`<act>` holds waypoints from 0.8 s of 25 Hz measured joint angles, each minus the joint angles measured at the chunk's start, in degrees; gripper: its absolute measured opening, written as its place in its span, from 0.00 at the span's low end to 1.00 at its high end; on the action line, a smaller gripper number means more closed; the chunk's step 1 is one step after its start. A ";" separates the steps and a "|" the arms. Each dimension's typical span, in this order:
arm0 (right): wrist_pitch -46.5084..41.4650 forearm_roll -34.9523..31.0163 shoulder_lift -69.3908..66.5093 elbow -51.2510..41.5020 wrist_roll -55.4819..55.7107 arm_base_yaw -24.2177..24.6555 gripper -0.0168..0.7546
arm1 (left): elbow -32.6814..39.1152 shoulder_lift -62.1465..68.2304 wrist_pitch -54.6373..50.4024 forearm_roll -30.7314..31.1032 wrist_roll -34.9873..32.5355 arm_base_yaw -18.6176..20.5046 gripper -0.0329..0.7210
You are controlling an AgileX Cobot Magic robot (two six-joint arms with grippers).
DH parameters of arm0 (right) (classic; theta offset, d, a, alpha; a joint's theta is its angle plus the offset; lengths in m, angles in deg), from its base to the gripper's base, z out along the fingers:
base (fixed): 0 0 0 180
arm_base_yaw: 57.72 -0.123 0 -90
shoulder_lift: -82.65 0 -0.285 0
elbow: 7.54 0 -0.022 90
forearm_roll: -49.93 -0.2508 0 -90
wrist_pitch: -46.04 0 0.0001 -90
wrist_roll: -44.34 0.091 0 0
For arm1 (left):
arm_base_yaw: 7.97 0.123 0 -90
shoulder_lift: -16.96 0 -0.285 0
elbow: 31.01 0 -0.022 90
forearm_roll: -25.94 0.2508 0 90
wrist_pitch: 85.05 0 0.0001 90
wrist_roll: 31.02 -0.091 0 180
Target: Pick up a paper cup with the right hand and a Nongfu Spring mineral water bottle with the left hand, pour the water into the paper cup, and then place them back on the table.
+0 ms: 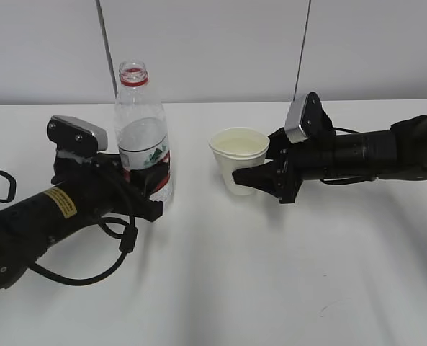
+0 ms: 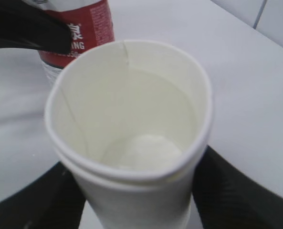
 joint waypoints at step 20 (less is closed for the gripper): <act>1.63 -0.71 -4.54 0.00 -3.11 0.59 0.64 | 0.00 5.18 1.98 1.77 1.55 0.00 0.47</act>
